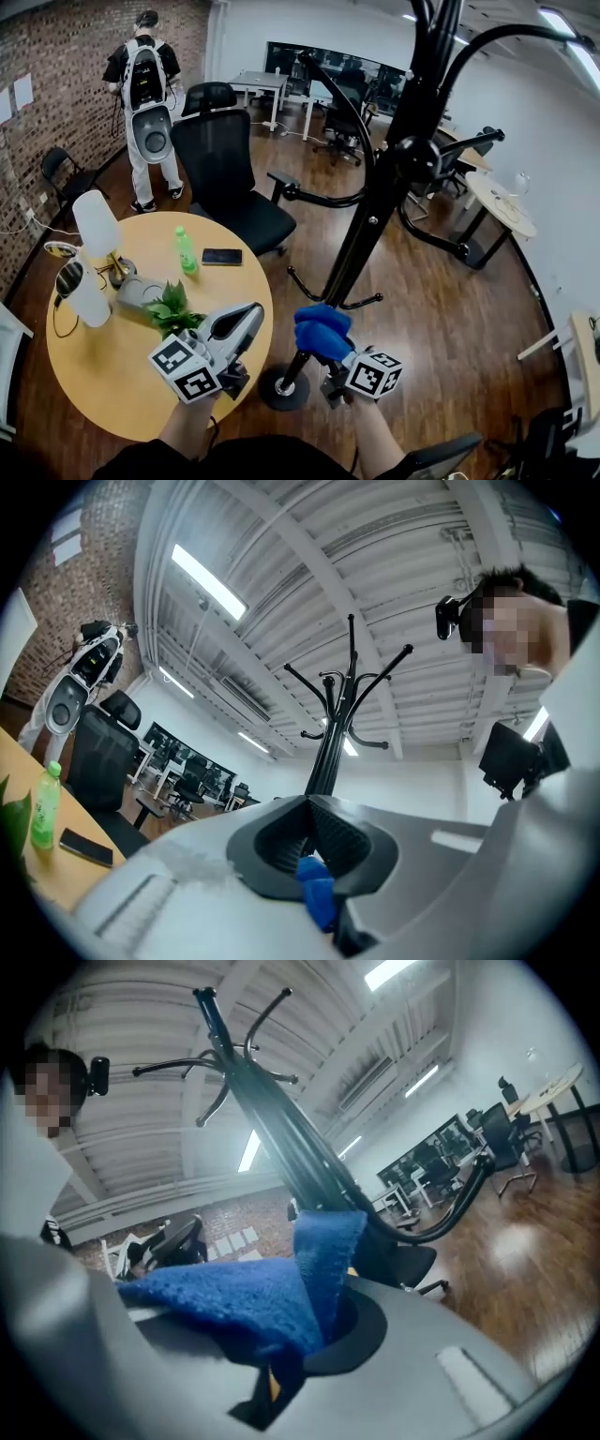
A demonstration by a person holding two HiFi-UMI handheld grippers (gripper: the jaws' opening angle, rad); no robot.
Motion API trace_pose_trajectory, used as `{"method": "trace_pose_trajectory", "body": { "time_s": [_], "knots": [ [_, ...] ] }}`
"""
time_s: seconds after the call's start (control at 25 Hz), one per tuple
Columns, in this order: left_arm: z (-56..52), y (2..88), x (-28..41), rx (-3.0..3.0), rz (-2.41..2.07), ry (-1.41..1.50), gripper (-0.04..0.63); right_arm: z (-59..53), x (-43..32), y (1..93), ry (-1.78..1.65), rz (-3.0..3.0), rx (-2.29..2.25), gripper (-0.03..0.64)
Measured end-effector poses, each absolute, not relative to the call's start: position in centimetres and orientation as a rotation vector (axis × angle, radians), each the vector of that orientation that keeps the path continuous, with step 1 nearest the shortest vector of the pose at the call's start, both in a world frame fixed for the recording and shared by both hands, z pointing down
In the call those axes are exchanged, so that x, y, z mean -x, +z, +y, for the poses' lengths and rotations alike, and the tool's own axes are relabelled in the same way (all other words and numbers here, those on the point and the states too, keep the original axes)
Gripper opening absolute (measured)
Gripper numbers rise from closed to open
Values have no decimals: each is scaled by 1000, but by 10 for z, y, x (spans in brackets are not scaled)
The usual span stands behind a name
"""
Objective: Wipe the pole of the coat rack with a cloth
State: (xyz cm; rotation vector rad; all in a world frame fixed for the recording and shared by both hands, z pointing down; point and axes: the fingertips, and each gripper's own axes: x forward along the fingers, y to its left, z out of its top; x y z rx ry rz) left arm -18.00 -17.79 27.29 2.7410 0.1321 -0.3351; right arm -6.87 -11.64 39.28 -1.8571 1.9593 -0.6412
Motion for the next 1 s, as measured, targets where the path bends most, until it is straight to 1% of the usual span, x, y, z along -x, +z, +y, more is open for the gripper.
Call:
{"method": "trace_pose_trajectory", "body": {
  "time_s": [0.16,0.24,0.36,0.48,0.64,0.84,1.0],
  "knots": [
    [-173,276,185,-2734,122,-344,0,-103,104,378,-743,1978,1624,21],
    [-171,277,188,-2724,112,-351,0,-101,108,376,-778,1936,1539,21],
    [-167,277,193,-2722,106,-347,0,-107,86,385,-772,1831,1578,21],
    [-164,277,199,-2730,95,-338,0,-106,53,371,-657,1749,1714,21],
    [-168,272,208,-2731,78,-363,0,-103,34,291,-399,1790,1729,21],
    [-171,262,213,-2744,84,-401,0,-105,39,171,-53,1860,1710,21],
    [-174,255,213,-2749,85,-431,0,-103,44,99,155,1830,1712,21]
  ]
}}
